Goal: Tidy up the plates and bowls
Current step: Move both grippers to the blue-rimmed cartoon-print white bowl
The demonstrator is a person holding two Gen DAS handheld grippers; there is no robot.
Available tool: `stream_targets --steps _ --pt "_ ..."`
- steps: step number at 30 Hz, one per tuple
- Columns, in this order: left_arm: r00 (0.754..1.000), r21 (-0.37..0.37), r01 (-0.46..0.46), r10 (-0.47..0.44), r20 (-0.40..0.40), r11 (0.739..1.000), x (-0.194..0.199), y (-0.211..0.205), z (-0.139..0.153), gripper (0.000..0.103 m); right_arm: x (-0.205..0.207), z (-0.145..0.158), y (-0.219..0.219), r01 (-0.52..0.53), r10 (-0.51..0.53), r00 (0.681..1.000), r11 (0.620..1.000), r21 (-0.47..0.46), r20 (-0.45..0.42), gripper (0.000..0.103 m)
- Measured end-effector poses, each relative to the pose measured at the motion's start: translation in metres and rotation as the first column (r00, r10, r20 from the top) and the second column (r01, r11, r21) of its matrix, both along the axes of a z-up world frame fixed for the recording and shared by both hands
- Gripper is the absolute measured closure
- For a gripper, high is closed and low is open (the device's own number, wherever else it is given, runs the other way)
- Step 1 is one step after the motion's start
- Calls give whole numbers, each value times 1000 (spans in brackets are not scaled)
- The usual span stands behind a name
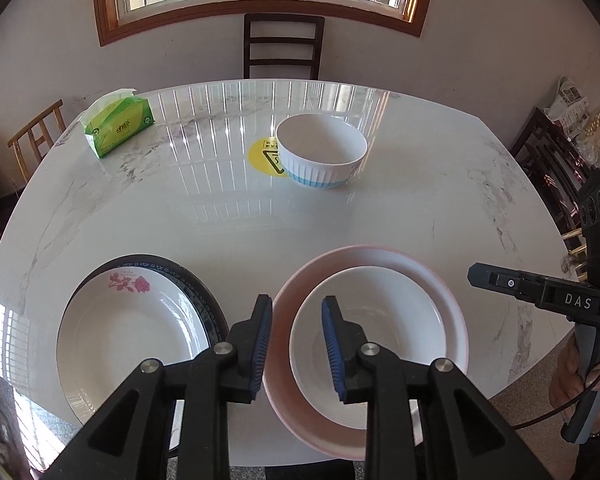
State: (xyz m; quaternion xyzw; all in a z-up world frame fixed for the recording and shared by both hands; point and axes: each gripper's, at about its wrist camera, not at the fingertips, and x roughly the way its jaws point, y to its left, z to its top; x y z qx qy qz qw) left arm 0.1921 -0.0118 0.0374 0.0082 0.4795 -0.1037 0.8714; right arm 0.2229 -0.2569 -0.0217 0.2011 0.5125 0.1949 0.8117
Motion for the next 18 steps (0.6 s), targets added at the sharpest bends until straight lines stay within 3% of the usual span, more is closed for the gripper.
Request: stream_targets --steps 10,18 --pt "994 108 -29 17 112 994 11 -3 3 77 8 -5 0 3 -3 1000 1000 -17 7 74" --pt "990 155 -40 17 143 987 21 -3 -2 77 17 -13 -2 9 -9 1000 1000 -7 -7 68"
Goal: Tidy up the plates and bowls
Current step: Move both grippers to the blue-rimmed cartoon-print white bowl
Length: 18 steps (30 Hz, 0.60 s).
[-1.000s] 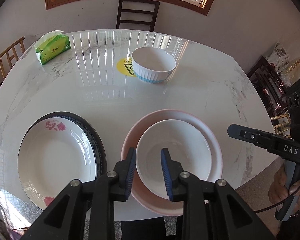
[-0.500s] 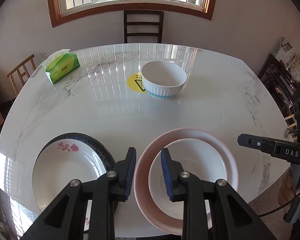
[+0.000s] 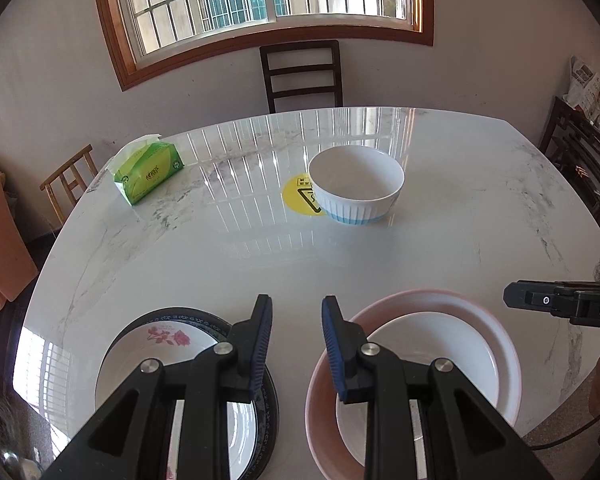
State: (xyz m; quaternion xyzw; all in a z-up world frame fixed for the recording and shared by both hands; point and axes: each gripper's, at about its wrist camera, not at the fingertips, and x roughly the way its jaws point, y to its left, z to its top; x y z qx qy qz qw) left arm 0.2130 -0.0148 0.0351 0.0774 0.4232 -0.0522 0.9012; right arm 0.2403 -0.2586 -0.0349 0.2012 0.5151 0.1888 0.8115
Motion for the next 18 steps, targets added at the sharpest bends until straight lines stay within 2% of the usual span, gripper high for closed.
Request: stream_targets --steps 9,15,18 --pt "1000 29 -12 12 3 1000 17 2 -9 77 11 -13 -2 8 -8 1000 1000 -8 -8 66" --pt "1000 21 -18 19 -11 1000 35 5 -18 77 22 -19 -6 20 -20 1000 1000 -11 -4 64" --pt "1000 29 -24 24 -5 999 43 5 -23 77 29 -24 -5 25 -24 1000 999 -44 14 64"
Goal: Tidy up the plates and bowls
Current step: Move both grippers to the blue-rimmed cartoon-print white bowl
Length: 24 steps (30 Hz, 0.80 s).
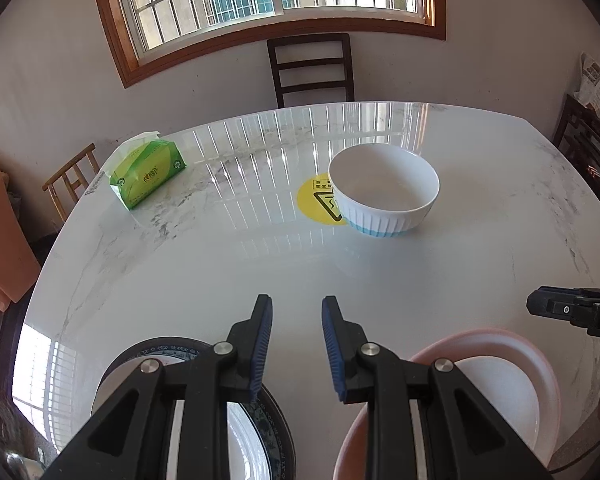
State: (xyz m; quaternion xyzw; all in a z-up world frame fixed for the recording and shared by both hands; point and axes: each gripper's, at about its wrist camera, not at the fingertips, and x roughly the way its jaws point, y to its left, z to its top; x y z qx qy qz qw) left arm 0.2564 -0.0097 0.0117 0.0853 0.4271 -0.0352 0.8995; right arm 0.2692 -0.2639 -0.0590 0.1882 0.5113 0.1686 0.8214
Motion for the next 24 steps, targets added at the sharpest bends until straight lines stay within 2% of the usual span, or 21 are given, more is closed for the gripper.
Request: stream_targets --steps 2,6,9,16,21,24 --pt "1000 -3 3 -3 -1 1000 7 0 -3 77 5 -3 -1 6 -6 1000 1000 -27 16 64" --pt "999 -58 12 -15 -42 998 26 6 -6 77 18 -10 -2 18 -17 1000 1000 -25 20 64" --pt "998 -71 7 -11 -54 997 42 10 -8 77 26 -14 -3 22 -21 999 999 -32 33 64" --pt "998 -175 23 -32 -47 984 76 19 -8 77 43 -23 -2 33 -25 994 997 -69 108 64" --pt "994 -239 78 -95 -60 968 102 17 -7 77 60 -29 -5 36 -34 995 999 -13 94 64" --pt "988 -298 88 -122 -97 951 117 16 -9 77 71 -23 -8 42 -48 995 997 69 88 63"
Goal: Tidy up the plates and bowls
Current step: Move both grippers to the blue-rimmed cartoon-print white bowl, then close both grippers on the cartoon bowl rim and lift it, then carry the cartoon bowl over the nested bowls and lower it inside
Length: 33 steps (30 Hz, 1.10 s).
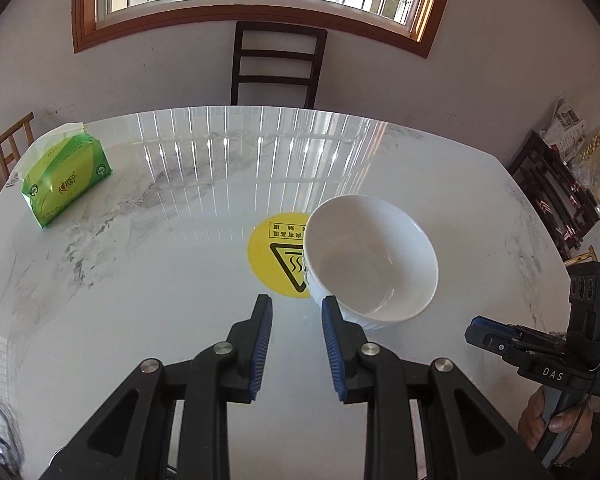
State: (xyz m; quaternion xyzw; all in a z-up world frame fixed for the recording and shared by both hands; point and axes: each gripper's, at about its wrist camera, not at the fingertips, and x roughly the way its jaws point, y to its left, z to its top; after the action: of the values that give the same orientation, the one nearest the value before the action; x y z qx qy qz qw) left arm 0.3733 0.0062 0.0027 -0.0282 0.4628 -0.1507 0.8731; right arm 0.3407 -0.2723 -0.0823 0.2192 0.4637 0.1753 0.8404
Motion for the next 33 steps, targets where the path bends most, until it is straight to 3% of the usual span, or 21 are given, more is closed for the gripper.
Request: stream_targets --steps 3,8,15,22,28,33 --pt "1000 -54 -2 0 -31 999 15 0 -3 77 12 12 0 4 -4 1000 998 56 14 54" --pt "999 -90 -5 0 -51 996 34 -5 -6 77 34 31 5 -2 -1 1000 995 100 29 51" --pt "997 -84 0 -7 -80 997 54 -18 -14 77 58 41 20 -28 27 1000 996 81 15 49" --pt "995 -67 -20 13 -101 998 60 -21 -23 77 76 31 37 -61 62 997 998 6 -51 49" --pt "996 -6 -20 19 -91 1000 63 -29 -29 77 87 22 49 -87 82 992 995 -46 -96 58" --pt "993 19 -14 16 -116 1000 66 -31 -40 77 90 12 54 -103 93 984 993 -60 -151 71"
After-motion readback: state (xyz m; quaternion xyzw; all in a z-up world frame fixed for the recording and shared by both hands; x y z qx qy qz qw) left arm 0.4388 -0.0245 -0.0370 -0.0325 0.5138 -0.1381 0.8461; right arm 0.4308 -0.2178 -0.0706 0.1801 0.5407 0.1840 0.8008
